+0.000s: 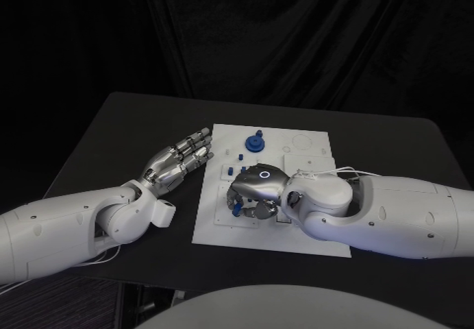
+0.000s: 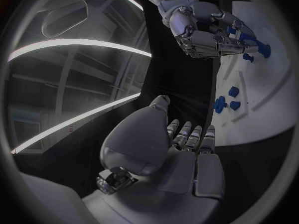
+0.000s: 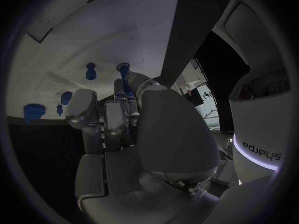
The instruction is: Assemble the parts on the task board
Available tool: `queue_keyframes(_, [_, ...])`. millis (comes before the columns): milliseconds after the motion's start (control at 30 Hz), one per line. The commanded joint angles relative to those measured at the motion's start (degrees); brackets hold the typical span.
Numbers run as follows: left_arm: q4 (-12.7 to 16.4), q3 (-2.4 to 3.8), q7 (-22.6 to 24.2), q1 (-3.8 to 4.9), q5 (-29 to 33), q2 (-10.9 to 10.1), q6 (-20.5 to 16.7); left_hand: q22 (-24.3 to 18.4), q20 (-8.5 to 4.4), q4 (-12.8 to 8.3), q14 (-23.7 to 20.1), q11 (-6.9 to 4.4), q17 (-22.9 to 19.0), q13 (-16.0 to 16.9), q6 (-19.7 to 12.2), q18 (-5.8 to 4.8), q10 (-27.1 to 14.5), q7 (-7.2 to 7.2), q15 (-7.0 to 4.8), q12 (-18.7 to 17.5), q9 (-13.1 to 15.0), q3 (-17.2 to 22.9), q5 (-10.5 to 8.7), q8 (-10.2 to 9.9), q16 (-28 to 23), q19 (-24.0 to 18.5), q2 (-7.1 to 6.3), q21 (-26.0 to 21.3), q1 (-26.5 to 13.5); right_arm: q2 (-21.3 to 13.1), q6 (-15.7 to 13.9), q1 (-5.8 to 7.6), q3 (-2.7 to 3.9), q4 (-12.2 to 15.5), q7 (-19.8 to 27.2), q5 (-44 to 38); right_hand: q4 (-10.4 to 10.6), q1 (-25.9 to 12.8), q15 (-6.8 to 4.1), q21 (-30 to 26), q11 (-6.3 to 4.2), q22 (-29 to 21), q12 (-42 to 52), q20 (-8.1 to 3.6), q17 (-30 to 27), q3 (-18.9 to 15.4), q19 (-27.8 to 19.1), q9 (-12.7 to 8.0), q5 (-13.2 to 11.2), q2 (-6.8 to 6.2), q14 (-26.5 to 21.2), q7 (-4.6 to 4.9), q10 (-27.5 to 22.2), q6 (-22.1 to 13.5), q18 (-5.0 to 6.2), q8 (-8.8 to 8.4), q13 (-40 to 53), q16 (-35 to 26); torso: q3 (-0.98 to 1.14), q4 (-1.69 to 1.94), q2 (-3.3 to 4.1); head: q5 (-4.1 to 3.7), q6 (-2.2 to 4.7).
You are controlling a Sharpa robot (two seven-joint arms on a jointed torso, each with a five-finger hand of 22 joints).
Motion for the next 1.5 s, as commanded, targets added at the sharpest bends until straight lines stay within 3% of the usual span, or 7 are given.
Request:
queue_keyframes(33, [0.04,0.05,3.24,-0.15,0.11,0.17,0.96,0.06,0.45,-0.09,0.04,0.62,0.08,0.11,0.19,0.31,0.04,0.65,0.31,0.37,0.09,0.47,0.35,0.11,0.24,-0.09,0.49,0.39,0.33,0.12,0.91,-0.4,-0.22,-0.31,-1.16,-1.05,-0.43,-0.35,-0.01,-0.32,0.12,7.26,-0.39,0.1,-0.16,-0.07,-0.4,3.01,0.19,0.34,-0.6,0.22,-0.17,0.41,-0.37,-0.16,0.16,-0.34,0.01,0.0,0.04,-0.1,0.0])
queue_keyframes(300, [0.01,0.05,3.02,-0.24,0.11,0.14,1.09,0.05,0.58,-0.25,0.04,0.52,0.09,0.12,1.29,0.38,0.06,2.01,0.37,0.68,0.25,1.05,0.29,0.32,0.37,-0.05,0.42,0.4,0.13,0.04,2.16,-0.45,-0.22,-0.28,-1.28,-1.07,-0.84,-0.54,0.19,-1.81,0.32,6.89,-0.6,0.25,-1.39,-0.02,-1.11,3.41,-0.28,0.55,-1.3,0.33,-0.94,0.26,-0.13,-0.42,0.65,-1.2,0.0,-0.04,0.0,0.01,0.0])
queue_keyframes(1300, [-0.02,0.05,2.2,-0.53,0.12,-0.03,1.09,0.08,0.63,-0.15,0.07,0.72,0.11,0.14,1.41,0.42,0.1,2.3,0.39,0.92,0.26,1.35,-0.03,0.33,0.51,-0.01,0.57,0.42,-0.06,-0.63,2.69,-0.49,-0.21,0.2,-1.6,-1.08,-1.4,-1.01,0.23,-2.62,0.35,6.71,-0.58,0.34,-2.01,0.01,-1.63,4.18,-0.28,0.55,-1.81,0.33,-1.11,0.35,0.03,-0.62,1.49,-1.76,0.0,0.01,0.03,-0.01,0.0])
queue_keyframes(1333, [-0.03,0.05,2.19,-0.53,0.12,-0.02,1.09,0.08,0.63,-0.15,0.07,0.72,0.11,0.14,1.41,0.42,0.1,2.3,0.39,0.92,0.26,1.35,-0.03,0.33,0.51,-0.01,0.57,0.42,-0.06,-0.6,2.7,-0.49,-0.21,0.17,-1.54,-1.08,-1.38,-1.18,0.37,-2.83,0.5,6.66,-0.77,0.4,-2.15,0.09,-1.74,4.03,-0.69,0.57,-1.91,0.5,-1.45,-0.52,0.05,-1.24,1.57,-1.88,0.0,0.01,0.02,-0.01,0.0])
queue_keyframes(1400, [-0.03,0.05,2.14,-0.53,0.12,0.01,1.14,0.08,0.63,-0.15,0.07,0.72,0.11,0.14,1.41,0.42,0.1,2.3,0.39,0.92,0.26,1.35,-0.03,0.33,0.51,-0.01,0.57,0.42,-0.06,-0.49,2.57,-0.49,-0.21,0.02,-1.15,-1.08,-1.15,-1.78,0.96,-4.8,1.21,6.17,-1.6,0.8,-3.55,0.5,-2.6,2.66,-1.46,0.08,-2.75,1.42,-3.15,-5.53,0.29,-4.6,1.69,-2.85,0.0,0.01,0.02,0.11,0.0])
queue_keyframes(1467, [-0.04,0.05,2.11,-0.54,0.12,0.02,1.17,0.11,0.65,-0.13,0.08,0.79,0.12,0.15,1.44,0.42,0.1,2.31,0.41,0.95,0.26,1.41,-0.13,0.33,0.54,0.01,0.59,0.43,-0.1,-0.44,2.21,-0.49,-0.21,-0.07,-0.78,-1.08,-0.86,-2.31,1.22,-5.67,1.47,5.96,-2.0,1.06,-3.97,0.67,-3.06,1.83,-2.45,-0.31,-3.17,1.25,-4.2,-8.07,0.42,-6.34,1.8,-3.19,0.0,0.02,0.02,0.12,0.0])
queue_keyframes(1500, [-0.04,0.05,2.09,-0.54,0.12,0.02,1.17,0.11,0.65,-0.13,0.08,0.79,0.12,0.15,1.44,0.42,0.1,2.31,0.41,0.95,0.26,1.41,-0.13,0.33,0.54,0.01,0.59,0.43,-0.1,-0.42,2.06,-0.49,-0.21,-0.1,-0.65,-1.08,0.02,-3.62,2.29,-6.78,2.54,5.68,-3.37,1.5,-4.76,0.15,-3.61,0.25,-4.48,-1.12,-3.74,-0.5,-7.32,-13.94,0.49,-9.69,1.45,-3.73,0.0,0.02,0.02,0.11,0.0])
